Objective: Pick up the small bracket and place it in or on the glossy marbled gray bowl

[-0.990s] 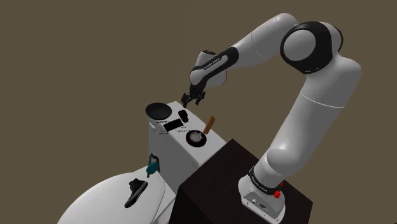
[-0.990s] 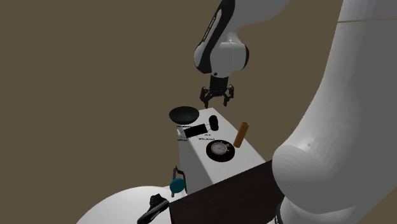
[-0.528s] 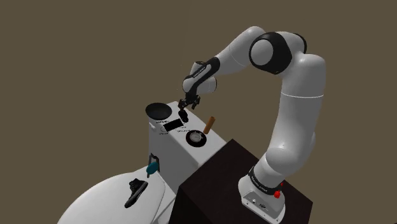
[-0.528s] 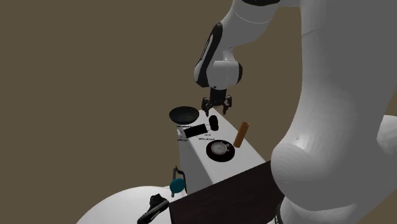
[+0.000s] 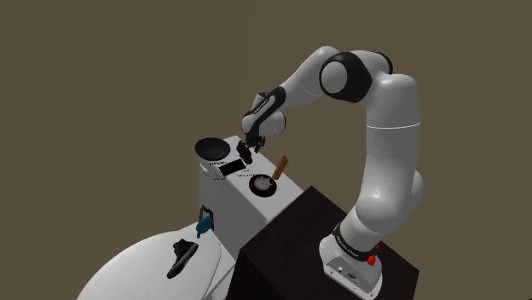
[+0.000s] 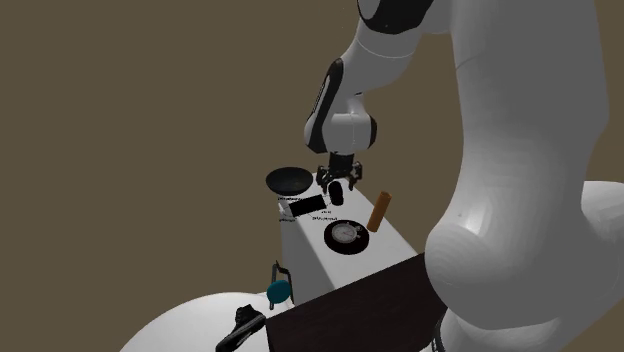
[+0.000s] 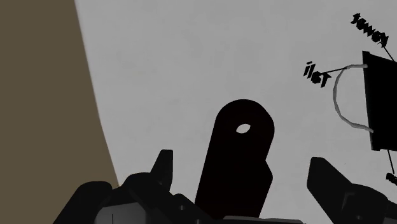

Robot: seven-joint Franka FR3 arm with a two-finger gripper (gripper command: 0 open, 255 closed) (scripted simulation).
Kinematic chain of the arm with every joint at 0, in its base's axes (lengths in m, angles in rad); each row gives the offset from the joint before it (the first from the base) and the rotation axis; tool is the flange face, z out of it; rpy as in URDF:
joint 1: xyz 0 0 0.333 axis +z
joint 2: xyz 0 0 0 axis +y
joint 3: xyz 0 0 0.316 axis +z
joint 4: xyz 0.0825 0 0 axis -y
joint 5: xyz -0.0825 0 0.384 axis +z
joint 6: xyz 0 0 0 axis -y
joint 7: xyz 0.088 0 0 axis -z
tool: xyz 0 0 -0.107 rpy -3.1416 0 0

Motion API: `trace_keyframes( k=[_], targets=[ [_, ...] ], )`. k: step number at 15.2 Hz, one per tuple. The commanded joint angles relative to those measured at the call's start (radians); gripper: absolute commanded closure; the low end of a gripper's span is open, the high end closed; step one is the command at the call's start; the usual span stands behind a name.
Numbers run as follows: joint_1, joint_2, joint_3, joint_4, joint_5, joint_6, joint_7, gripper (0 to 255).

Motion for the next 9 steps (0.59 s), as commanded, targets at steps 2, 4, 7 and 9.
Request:
trace_keyframes(
  k=[2,4,7,9],
  targets=[
    [-0.001,0.011,0.002,0.006,0.002,0.006,0.000,0],
    [-0.001,0.011,0.002,0.006,0.002,0.006,0.000,0],
    [-0.001,0.011,0.002,0.006,0.001,0.005,0.000,0],
    [-0.001,0.011,0.002,0.006,0.001,0.005,0.000,255]
  ],
)
